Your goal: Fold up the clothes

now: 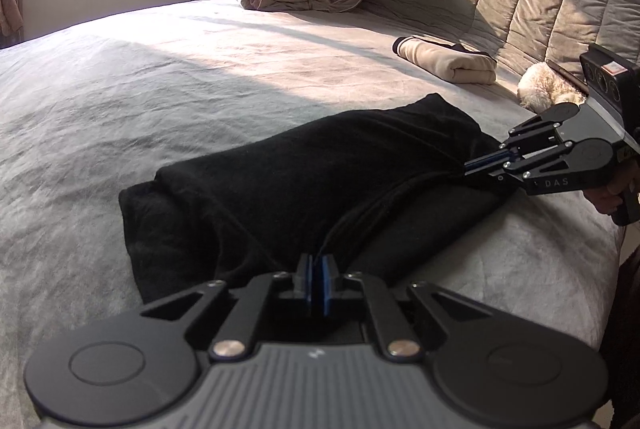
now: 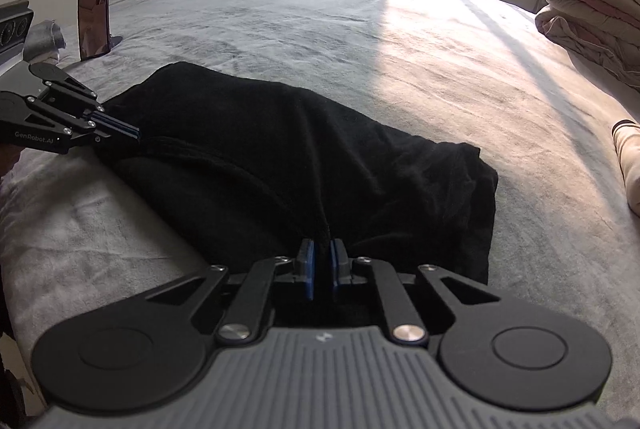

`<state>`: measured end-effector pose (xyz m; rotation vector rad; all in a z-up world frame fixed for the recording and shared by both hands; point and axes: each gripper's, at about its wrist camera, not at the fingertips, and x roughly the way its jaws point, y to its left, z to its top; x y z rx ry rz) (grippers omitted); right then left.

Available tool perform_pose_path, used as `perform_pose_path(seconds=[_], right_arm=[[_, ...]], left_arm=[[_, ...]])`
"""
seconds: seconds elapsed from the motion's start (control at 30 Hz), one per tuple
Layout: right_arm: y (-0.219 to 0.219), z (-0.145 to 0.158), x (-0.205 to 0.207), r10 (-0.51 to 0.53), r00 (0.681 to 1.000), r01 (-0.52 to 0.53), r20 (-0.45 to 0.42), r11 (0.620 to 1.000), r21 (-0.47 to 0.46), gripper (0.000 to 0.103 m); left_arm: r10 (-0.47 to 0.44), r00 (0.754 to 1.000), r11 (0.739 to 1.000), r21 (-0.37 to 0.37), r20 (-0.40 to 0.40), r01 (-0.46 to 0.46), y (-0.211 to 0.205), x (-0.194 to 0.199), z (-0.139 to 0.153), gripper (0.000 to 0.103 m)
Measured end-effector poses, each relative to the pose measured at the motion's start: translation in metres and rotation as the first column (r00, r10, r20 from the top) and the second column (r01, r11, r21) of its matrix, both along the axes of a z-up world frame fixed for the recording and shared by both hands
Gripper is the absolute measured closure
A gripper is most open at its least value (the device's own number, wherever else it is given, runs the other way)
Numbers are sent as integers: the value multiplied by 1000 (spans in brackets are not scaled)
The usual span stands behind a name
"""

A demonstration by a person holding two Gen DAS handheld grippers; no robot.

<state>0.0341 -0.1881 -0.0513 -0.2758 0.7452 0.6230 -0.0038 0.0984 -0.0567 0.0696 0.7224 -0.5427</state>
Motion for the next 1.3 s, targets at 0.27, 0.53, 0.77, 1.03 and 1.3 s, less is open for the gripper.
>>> perform_pose_path(seconds=[0.27, 0.53, 0.77, 1.03, 1.3], right_arm=[[-8, 29, 4, -68, 997, 62, 45, 989, 135, 66], [-8, 9, 44, -342, 928, 314, 149, 932, 183, 66], [-27, -20, 61, -422, 902, 397, 86, 893, 213, 69], [-21, -14, 57, -409, 905, 385, 117, 904, 184, 65], [-22, 11, 47, -433, 893, 394, 125, 884, 250, 60]], left_arm=[[80, 995, 988, -135, 58, -72, 11, 7, 20, 70], [267, 957, 957, -148, 114, -249, 2, 41, 9, 54], [285, 954, 956, -108, 97, -275, 10, 48, -18, 52], [279, 952, 960, -66, 123, -273, 3, 45, -11, 45], [362, 926, 926, -157, 106, -344, 23, 42, 0, 46]])
